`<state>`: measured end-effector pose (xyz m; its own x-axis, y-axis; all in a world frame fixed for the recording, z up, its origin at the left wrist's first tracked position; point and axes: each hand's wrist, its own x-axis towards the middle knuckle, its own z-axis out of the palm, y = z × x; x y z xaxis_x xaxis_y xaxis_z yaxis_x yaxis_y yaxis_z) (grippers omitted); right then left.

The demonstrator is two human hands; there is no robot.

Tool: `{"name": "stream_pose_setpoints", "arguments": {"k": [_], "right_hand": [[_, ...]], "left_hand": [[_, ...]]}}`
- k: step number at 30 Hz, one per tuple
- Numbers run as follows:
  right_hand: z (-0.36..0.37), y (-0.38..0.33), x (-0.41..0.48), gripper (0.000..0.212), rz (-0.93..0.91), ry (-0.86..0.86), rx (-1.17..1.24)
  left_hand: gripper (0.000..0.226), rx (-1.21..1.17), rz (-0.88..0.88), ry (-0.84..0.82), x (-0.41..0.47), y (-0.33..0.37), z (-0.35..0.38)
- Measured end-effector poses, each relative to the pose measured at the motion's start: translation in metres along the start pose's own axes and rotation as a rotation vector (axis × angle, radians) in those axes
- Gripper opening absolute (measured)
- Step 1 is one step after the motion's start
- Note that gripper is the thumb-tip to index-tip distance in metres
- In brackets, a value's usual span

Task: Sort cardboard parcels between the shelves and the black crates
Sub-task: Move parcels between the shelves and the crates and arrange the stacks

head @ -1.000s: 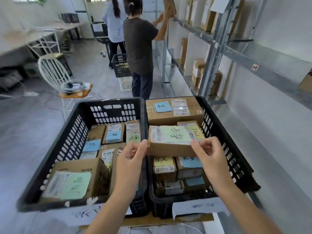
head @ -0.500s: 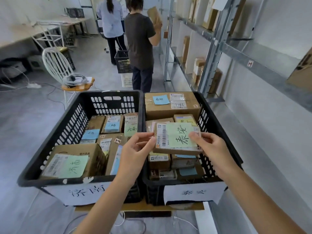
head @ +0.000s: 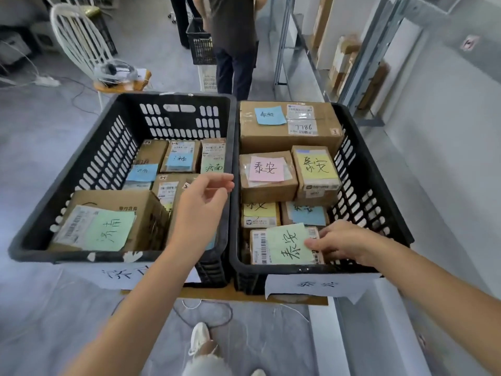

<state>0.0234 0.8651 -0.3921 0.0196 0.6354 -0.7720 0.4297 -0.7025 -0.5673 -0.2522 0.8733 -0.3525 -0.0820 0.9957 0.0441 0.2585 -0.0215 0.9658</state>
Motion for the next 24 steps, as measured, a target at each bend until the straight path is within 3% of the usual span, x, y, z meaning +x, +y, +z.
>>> {"name": "stream_pose_setpoints", "arguments": {"k": [6,11,15,18,21,24], "right_hand": [[0.029,-0.011,0.049,0.037,0.114,-0.043,-0.267],[0.038,-0.005,0.072,0.031,0.228,-0.138,-0.229],[0.030,-0.003,0.072,0.045,0.214,-0.175,-0.111],[0.024,0.005,0.068,0.071,0.177,-0.151,-0.070],[0.026,0.003,0.060,0.089,0.102,-0.115,-0.367],[0.024,-0.008,0.048,0.065,-0.028,-0.090,-0.776]], "left_hand": [[0.030,0.030,0.029,-0.050,0.007,-0.004,0.008],[0.028,0.041,0.041,-0.072,0.012,-0.006,0.011],[0.028,0.038,0.028,-0.108,0.013,-0.003,0.014],[0.027,0.042,0.021,-0.122,0.014,0.000,0.018],[0.027,0.060,0.035,-0.159,0.014,0.006,0.025],[0.027,0.084,0.065,-0.185,0.014,0.011,0.028]]}}
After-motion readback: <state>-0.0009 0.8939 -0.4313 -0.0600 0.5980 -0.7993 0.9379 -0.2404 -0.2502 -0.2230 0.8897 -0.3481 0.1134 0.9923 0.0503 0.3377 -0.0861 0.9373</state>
